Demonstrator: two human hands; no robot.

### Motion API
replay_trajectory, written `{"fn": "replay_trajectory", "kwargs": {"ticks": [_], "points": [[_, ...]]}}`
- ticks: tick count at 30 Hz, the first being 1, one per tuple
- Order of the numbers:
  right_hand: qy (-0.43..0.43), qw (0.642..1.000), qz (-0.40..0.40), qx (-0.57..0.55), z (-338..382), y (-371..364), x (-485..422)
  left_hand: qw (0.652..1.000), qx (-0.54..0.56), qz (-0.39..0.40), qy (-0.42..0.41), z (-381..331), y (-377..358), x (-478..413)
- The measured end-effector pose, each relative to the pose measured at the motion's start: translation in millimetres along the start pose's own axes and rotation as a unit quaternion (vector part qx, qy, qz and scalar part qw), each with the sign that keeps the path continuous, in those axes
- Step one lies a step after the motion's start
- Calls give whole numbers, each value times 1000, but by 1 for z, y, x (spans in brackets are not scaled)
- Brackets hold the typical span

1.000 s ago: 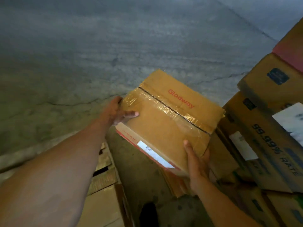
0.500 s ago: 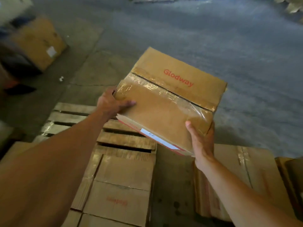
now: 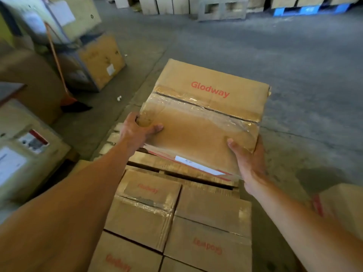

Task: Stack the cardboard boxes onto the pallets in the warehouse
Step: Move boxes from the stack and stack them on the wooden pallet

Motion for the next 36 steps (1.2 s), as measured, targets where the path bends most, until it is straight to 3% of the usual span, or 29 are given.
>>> {"fn": "replay_trajectory", "kwargs": {"ticks": [12,22,28,36], "points": [[46,996,-37,61,-78,-218,116,1000,9,11,-16,192,183,-73],[47,996,29,69,-94,-332,137,999,21,-28,-1,252,285,-88],[72,991,61,93,-105,-397,143,998,51,-38,-8,292,323,-110],[65,993,-3,95,-178,-472,135,996,73,25,-50,367,337,-210]]}}
Point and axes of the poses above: each hand's wrist, its own x-axis away from the middle knuckle, its own y-axis out of the back of the hand, z = x × y, the point moved 10 cm from there along -x, towards the middle knuckle, and after that the axes turned 13 degrees about -x, right-handed, at the moved point
